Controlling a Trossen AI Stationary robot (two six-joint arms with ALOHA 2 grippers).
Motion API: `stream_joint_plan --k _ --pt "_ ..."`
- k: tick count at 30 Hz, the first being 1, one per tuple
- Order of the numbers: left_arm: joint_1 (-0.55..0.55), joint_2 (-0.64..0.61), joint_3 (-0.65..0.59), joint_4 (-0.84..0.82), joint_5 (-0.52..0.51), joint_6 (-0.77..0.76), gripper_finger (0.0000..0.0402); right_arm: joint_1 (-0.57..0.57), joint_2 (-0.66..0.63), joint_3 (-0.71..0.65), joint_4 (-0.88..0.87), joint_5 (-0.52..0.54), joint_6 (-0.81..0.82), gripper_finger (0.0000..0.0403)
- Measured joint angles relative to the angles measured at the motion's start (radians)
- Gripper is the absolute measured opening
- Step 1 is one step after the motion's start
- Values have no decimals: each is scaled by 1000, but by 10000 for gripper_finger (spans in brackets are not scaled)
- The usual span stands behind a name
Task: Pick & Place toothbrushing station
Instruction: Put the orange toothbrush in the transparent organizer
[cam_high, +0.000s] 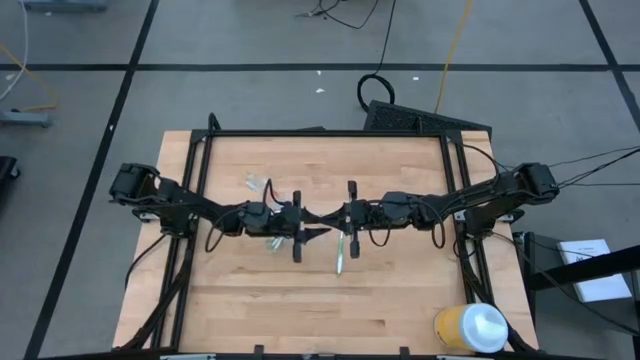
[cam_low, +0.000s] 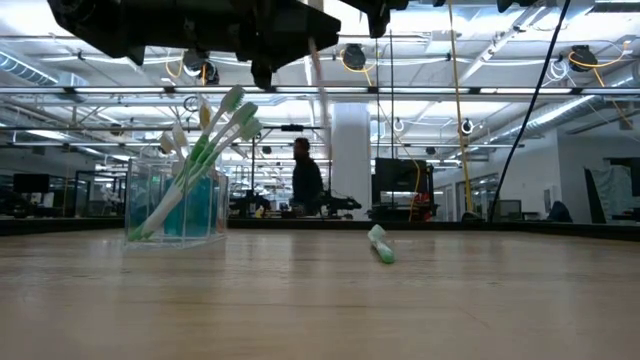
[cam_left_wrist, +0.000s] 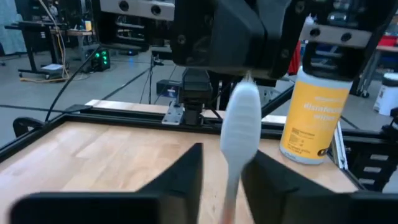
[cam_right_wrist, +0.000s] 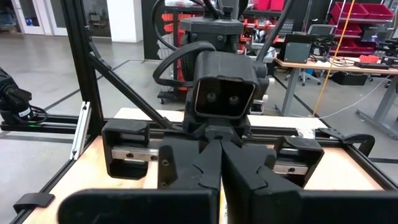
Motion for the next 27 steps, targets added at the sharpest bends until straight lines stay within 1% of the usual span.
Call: stream_joint_plan --k 4,7,8,10,12,17,20,24,27 --pt "0 0 0 4 0 -10 50 0 0 0 0 0 0 0" --pt "0 0 0 4 0 -11 13 0 0 0 1 1 5 0" --pt "0 0 0 5 0 -11 8 0 0 0 1 1 8 0" --pt "0 0 0 5 0 -11 8 0 0 0 0 1 -4 8" --pt "0 0 0 5 -1 -11 8 0 0 0 -4 1 -23 27" --pt "7 -1 0 4 0 -11 8 7 -44 0 -28 4 -50 101" --pt "18 -6 0 -19 0 5 5 6 -96 0 -102 6 -44 143" --pt "35 -91 -8 -99 -2 27 6 6 -172 -10 -210 7 9 178" --pt "38 -195 -38 -149 -12 70 4 6 -210 -56 -216 8 37 188"
